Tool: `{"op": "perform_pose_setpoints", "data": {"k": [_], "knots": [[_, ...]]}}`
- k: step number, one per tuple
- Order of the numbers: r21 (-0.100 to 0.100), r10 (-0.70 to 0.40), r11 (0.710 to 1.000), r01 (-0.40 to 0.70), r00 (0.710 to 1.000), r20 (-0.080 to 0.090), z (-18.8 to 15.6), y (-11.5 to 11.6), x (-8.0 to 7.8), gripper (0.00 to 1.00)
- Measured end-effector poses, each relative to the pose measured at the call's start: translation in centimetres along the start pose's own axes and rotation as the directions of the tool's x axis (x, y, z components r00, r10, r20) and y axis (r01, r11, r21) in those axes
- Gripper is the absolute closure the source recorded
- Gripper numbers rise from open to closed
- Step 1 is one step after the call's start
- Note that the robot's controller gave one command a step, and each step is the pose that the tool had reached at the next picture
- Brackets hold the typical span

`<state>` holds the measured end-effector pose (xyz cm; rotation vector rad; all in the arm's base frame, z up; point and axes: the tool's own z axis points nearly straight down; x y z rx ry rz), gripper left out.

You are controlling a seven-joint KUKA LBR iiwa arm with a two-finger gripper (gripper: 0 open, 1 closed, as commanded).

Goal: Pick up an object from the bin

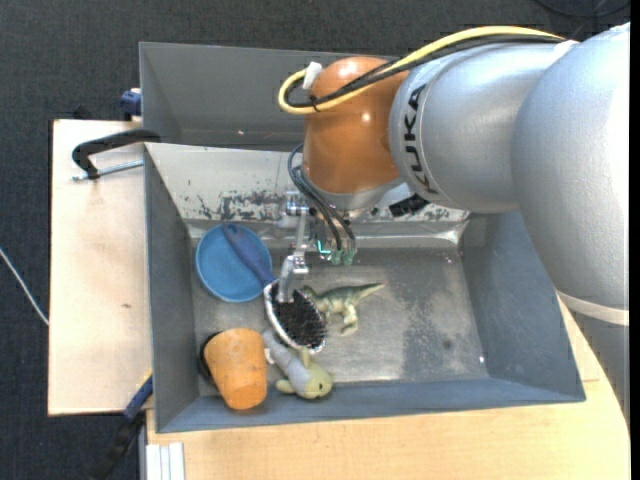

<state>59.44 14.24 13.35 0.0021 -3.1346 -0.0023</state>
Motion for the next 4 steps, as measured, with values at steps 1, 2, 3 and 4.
{"op": "perform_pose_setpoints", "data": {"k": [1,2,3,4], "knots": [[-0.001,-0.193,0.981,0.193,0.981,0.026,5.2,-1.2,6.5,0.0],[-0.004,-0.191,0.982,0.191,0.981,0.033,5.0,-1.1,6.3,1.0],[0.005,-0.397,0.918,0.397,0.918,0.019,-9.1,-0.2,7.2,1.0],[0.004,-0.542,0.841,0.542,0.84,0.013,-8.9,5.0,5.3,1.0]]}}
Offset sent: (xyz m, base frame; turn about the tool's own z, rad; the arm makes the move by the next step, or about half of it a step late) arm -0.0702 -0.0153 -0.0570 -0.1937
